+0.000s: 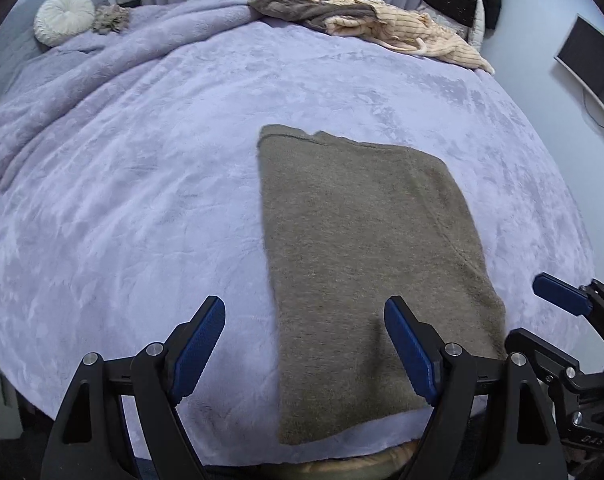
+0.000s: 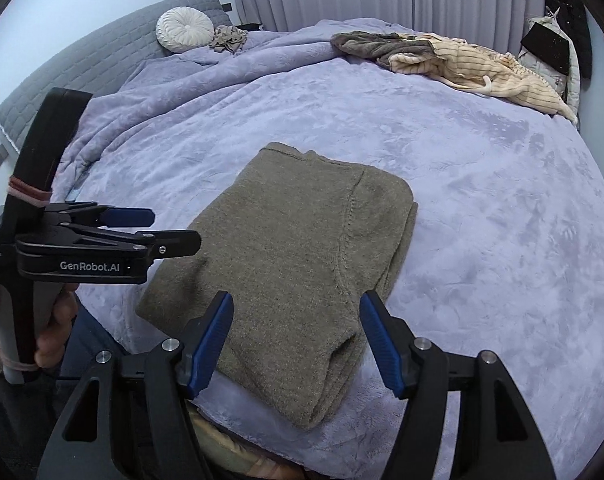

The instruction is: Fold small clothes

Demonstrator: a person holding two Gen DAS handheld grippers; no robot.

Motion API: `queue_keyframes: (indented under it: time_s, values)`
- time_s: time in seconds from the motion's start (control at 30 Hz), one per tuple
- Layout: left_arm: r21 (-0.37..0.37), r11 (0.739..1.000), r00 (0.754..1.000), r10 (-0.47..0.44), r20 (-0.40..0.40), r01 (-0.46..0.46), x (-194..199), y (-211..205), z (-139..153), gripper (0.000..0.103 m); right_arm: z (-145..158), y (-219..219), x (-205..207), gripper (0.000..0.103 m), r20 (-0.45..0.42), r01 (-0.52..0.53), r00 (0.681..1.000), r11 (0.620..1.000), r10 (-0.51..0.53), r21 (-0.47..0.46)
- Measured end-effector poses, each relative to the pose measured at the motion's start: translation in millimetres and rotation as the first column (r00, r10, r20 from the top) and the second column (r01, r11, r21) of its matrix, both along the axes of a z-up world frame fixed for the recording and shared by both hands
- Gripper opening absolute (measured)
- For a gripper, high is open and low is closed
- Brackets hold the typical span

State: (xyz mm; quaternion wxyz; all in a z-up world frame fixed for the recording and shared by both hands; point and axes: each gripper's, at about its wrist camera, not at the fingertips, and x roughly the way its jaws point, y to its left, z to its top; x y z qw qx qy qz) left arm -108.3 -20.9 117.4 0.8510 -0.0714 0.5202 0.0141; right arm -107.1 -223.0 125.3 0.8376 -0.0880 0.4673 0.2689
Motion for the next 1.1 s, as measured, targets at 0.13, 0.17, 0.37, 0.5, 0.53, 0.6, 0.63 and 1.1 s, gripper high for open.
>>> queue_keyframes:
  time_s: [0.13, 0.17, 0.37, 0.5, 0.53, 0.6, 0.63, 1.1]
  values:
    - [0.177, 0.984, 1.0, -0.012, 0.006, 0.011, -0.4, -9.7, -2.9, 0.083, -3.8, 3.4, -2.4, 0.069, -0.004, 0.007, 1.0, 0.999, -0.007, -0.041]
    - [0.179, 0.984, 1.0, -0.009, -0.006, 0.009, 0.2, -10.0, -4.5, 0.083, -4.9, 5.0, -2.6, 0.069, -0.005, 0.01, 1.0, 0.998, -0.01, -0.055]
    - [0.152, 0.988, 1.0, 0.012, -0.015, -0.009, -1.2, -8.0, -4.3, 0.083, -7.6, 13.6, -7.7, 0.069, -0.009, 0.012, 1.0, 0.994, -0.013, -0.107]
    - [0.133, 0.991, 1.0, 0.006, -0.025, -0.003, -0.4, -8.7, -8.3, 0.083, -7.3, 19.3, -10.1, 0.069, -0.014, 0.008, 1.0, 0.992, -0.01, -0.122]
    - [0.131, 0.991, 1.0, 0.006, -0.026, -0.003, 0.3, -8.6, -9.0, 0.083, -6.9, 20.0, -10.4, 0.069, -0.016, 0.004, 1.0, 0.993, -0.006, -0.122]
    - [0.127, 0.992, 1.0, 0.007, -0.027, -0.003, 1.8, -8.6, -8.1, 0.083, -6.5, 22.8, -10.2, 0.069, -0.019, -0.003, 1.0, 0.992, 0.0, -0.123]
    - [0.124, 0.992, 1.0, 0.008, -0.03, -0.004, 2.5, -8.3, -8.4, 0.083, -6.9, 23.5, -9.5, 0.069, -0.02, -0.005, 1.0, 0.992, 0.002, -0.124]
    - [0.1, 0.994, 0.997, -0.031, -0.067, 0.037, 20.2, -12.9, -10.6, 0.083, -8.4, 28.7, 6.3, 0.069, -0.041, -0.014, 0.999, 0.991, 0.009, -0.131]
